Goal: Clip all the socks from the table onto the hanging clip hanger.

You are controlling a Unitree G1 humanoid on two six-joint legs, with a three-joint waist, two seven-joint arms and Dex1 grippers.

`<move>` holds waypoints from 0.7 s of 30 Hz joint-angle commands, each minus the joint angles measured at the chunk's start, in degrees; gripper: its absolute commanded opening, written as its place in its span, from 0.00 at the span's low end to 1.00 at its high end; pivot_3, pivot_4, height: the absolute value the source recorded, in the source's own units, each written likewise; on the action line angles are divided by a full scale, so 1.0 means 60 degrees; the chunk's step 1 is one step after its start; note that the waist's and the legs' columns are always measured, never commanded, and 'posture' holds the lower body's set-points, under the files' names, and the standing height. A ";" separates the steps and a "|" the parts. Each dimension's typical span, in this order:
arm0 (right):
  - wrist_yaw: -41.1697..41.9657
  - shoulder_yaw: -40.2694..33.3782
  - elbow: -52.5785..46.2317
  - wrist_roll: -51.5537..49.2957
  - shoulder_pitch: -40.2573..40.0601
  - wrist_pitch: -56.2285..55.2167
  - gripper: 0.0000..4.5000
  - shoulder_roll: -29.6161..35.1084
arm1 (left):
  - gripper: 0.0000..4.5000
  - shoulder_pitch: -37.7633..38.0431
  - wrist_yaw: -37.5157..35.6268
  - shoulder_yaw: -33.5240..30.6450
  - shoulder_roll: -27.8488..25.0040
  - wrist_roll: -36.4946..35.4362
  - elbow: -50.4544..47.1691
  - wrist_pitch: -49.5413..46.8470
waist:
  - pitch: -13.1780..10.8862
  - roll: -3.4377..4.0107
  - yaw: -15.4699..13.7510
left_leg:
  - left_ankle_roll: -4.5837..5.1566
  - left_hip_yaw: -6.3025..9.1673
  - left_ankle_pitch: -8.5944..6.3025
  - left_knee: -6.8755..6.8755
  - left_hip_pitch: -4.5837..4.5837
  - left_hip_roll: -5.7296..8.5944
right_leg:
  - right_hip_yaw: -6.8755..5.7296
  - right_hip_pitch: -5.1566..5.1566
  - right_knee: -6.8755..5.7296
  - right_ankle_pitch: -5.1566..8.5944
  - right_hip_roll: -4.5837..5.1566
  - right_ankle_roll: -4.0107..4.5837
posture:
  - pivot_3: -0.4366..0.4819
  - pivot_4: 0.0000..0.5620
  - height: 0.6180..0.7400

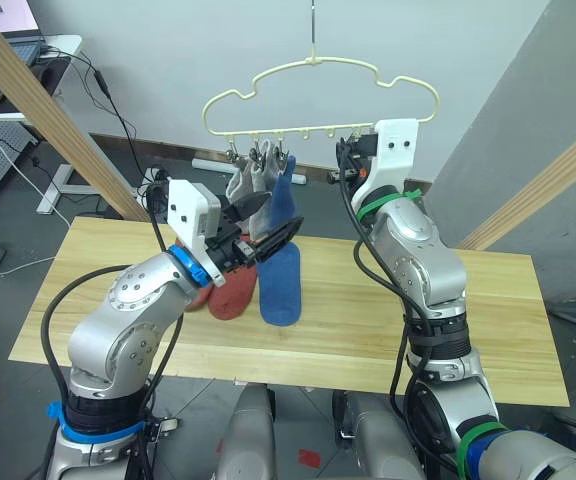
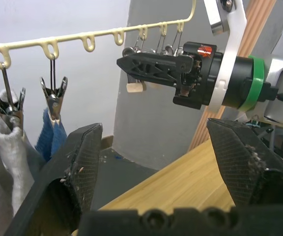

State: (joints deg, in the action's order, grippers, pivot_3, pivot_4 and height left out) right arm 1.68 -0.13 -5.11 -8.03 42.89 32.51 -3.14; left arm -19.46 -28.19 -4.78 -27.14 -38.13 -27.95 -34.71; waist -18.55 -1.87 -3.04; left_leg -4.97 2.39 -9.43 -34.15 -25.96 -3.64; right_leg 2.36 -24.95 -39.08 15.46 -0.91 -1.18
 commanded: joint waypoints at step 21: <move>-0.0006 0.0150 -0.0272 -0.0013 0.0364 -0.0337 0.50 -0.0155 | 0.83 -0.0038 -0.0122 0.0009 -0.0026 0.0029 -0.0464 0.0155 | 0.0001 -0.0002 0.0001 | 0.0000 0.0002 0.0000 -0.0013 0.0000 0.0000 | -0.0002 0.0004 -0.0007 -0.0002 0.0000 0.0002 | 0.70 0.54 1.00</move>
State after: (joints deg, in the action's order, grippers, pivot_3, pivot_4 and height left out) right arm 1.92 0.79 -5.12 -7.92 43.76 31.76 -3.59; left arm -19.47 -28.40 -4.73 -27.15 -37.84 -27.95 -34.63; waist -18.54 -1.88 -3.04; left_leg -4.97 2.40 -9.43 -34.22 -25.96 -3.64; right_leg 2.34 -24.93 -39.13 15.45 -0.91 -1.17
